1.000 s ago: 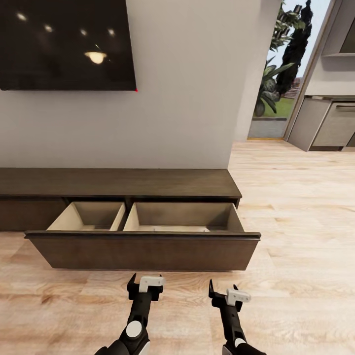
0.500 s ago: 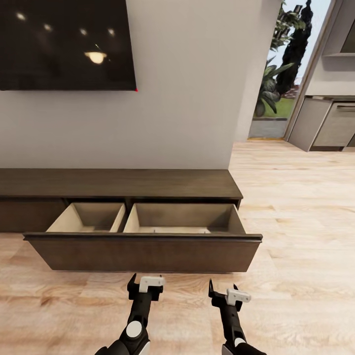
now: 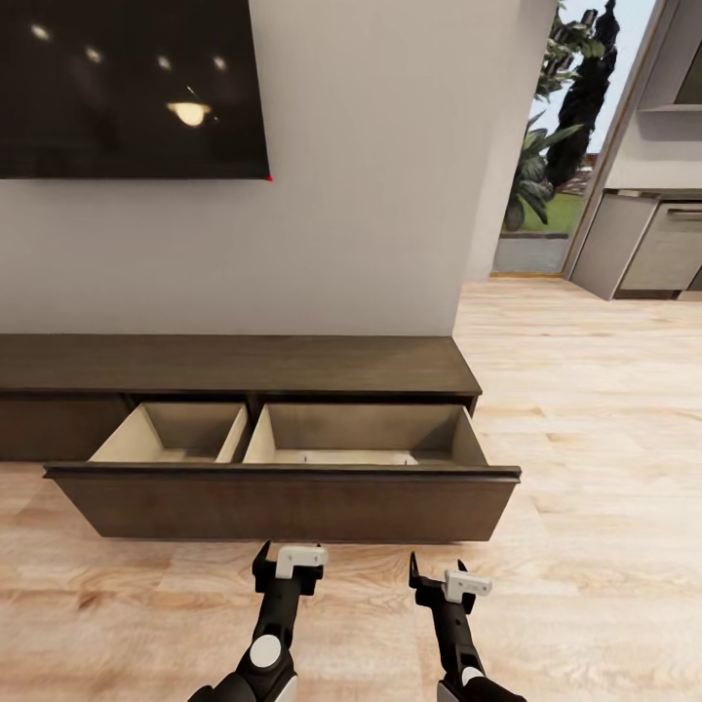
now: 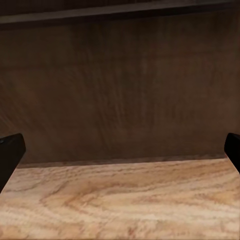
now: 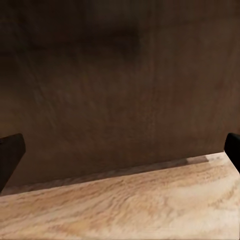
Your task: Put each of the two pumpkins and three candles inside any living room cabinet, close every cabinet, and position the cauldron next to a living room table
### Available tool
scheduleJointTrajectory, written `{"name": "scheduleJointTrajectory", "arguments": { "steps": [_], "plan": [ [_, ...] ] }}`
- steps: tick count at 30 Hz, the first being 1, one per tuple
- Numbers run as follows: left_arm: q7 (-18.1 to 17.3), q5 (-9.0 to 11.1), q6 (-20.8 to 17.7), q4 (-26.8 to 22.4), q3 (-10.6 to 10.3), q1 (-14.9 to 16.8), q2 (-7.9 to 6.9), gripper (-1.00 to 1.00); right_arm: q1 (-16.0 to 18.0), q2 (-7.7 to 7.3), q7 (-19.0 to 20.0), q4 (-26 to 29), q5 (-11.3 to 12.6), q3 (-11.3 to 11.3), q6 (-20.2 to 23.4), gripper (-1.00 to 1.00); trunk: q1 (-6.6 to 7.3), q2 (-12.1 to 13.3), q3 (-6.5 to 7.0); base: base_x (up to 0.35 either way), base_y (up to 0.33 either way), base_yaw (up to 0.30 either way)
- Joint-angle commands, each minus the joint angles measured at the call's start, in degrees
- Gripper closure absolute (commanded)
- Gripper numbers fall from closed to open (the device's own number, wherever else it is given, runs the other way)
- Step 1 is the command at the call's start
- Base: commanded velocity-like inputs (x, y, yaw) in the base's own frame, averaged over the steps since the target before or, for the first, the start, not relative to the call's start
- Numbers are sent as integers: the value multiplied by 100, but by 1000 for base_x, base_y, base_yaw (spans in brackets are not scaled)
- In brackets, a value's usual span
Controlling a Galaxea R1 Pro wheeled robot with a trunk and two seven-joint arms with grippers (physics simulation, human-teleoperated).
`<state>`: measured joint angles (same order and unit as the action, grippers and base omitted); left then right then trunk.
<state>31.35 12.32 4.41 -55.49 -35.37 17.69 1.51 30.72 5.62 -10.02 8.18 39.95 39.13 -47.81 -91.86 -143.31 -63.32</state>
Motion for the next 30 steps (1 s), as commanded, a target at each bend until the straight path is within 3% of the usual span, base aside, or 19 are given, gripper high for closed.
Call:
{"name": "scheduleJointTrajectory", "arguments": {
  "steps": [1, 7, 30],
  "plan": [
    [30, 60, 43, 3, -22, 6, -3, -100, 4, 0, -53, -1, 2, 53, -10, -100, 1, -2, -5, 35, 0, 0],
    [26, 62, 38, 3, -23, 6, -1, -100, 4, -5, -53, -1, -4, 59, -9, -100, 1, -2, -5, 79, 9, 0],
    [28, 60, 26, 3, -31, 6, 6, -100, 4, -9, -44, -1, -22, 60, 0, -100, 1, -2, -5, 225, 9, 0]
  ]
}}
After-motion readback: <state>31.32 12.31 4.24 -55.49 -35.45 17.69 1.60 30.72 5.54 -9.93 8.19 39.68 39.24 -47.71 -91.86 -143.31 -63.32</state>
